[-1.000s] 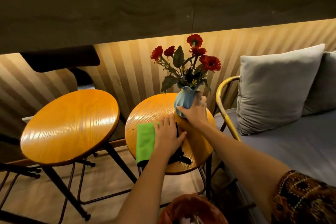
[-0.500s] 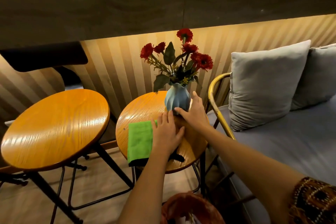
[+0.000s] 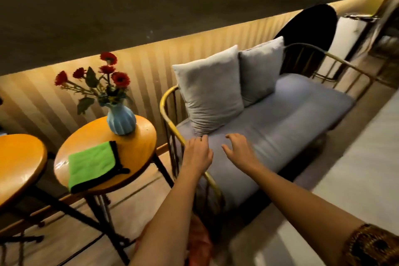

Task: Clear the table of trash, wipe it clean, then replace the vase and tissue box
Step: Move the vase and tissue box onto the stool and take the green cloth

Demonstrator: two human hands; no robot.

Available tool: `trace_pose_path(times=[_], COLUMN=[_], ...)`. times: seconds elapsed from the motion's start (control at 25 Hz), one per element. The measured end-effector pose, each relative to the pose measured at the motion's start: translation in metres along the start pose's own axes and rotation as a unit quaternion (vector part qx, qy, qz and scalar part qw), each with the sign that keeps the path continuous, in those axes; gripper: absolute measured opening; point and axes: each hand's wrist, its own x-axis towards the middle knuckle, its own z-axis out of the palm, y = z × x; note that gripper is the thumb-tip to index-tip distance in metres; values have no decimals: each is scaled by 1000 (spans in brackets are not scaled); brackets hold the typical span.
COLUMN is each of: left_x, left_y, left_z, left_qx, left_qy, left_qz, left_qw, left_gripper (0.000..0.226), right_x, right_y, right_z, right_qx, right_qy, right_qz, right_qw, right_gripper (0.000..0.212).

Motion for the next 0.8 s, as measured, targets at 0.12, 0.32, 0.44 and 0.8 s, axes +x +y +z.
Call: trace_pose_path(times=[0.12,0.32,0.44,0.8], left_x=[-17,-55,-63,-64], left_y=[107,298,389,606], left_z=[17,58,81,150], left_qx=[-31,-38,-40,-78], left_qy=[-15,-96,-137,-217], left_qz=[60,174,243,423], left_qw=[998,979,960,876], left_gripper=[37,36,38,47], right_x=[-73,-200,-254,-378], right_y=[66,195,255,390], right_z=[-74,-196,-246,-338], right_qx=[1,-33,-41,-58], right_qy=[28,101,138,262], right_qz=[59,183,265,461], right_qw=[998,977,953,846], right_gripper=[43,42,44,45])
